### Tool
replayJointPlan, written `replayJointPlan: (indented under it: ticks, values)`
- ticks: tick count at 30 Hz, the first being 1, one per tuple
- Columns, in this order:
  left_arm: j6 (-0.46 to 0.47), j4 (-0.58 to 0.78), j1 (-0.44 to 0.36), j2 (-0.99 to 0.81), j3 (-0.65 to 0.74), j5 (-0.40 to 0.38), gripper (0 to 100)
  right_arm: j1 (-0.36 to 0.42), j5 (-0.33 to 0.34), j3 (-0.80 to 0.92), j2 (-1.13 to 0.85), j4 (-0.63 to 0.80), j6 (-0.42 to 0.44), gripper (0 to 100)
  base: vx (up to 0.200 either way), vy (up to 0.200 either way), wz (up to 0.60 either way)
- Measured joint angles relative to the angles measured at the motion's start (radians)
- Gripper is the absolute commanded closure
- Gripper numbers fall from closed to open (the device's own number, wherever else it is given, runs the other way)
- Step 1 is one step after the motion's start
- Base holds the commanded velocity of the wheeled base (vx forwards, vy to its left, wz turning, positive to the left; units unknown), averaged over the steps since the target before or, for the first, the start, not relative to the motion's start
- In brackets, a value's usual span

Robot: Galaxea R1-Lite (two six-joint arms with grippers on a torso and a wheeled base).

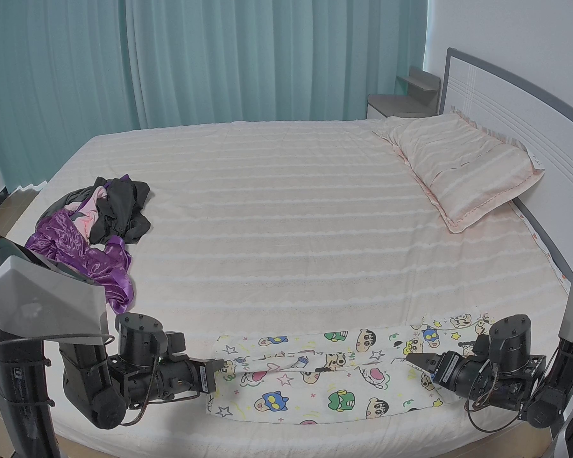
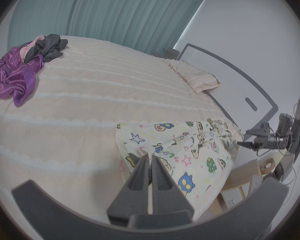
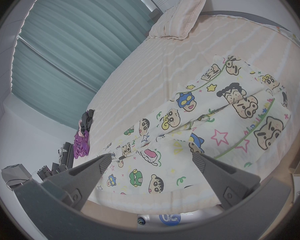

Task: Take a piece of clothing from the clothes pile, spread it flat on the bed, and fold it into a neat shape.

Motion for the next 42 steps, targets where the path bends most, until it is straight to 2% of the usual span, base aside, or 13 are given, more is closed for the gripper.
replayJointPlan:
  ticks: [9, 10, 22, 24, 31, 33, 36, 42]
  values:
    - [0.01, -0.107, 0.0, 0.084, 0.037, 0.009, 100, 0.001, -0.005, 0.0, 0.0, 0.001, -0.002, 0, 0.0, 0.0, 0.0]
    - [0.011, -0.124, 0.002, 0.096, 0.038, 0.009, 0, 0.001, -0.005, 0.0, 0.0, 0.002, -0.002, 0, 0.0, 0.0, 0.0]
    - [-0.015, -0.17, 0.049, 0.174, 0.029, 0.01, 0, -0.01, -0.007, 0.0, 0.0, 0.01, -0.003, 0, 0.0, 0.0, 0.0]
    - [-0.059, -0.17, 0.067, 0.171, 0.026, 0.007, 0, -0.011, -0.007, 0.0, 0.0, 0.009, -0.003, 0, 0.0, 0.0, 0.0]
    - [-0.303, -0.171, 0.115, 0.111, -0.001, -0.014, 0, -0.011, -0.007, 0.0, 0.0, 0.008, -0.003, 0, 0.0, 0.0, 0.0]
    - [-0.34, -0.17, 0.119, 0.092, -0.017, -0.017, 0, -0.011, -0.007, 0.0, 0.0, 0.007, -0.003, 0, 0.0, 0.0, 0.0]
    - [-0.376, -0.168, 0.105, 0.072, -0.05, -0.015, 0, -0.011, -0.007, 0.0, 0.0, 0.005, -0.003, 0, 0.0, 0.0, 0.0]
    - [-0.454, -0.142, 0.023, 0.053, -0.153, 0.033, 0, -0.011, -0.007, 0.0, 0.0, 0.004, -0.003, 0, 0.0, 0.0, 0.0]
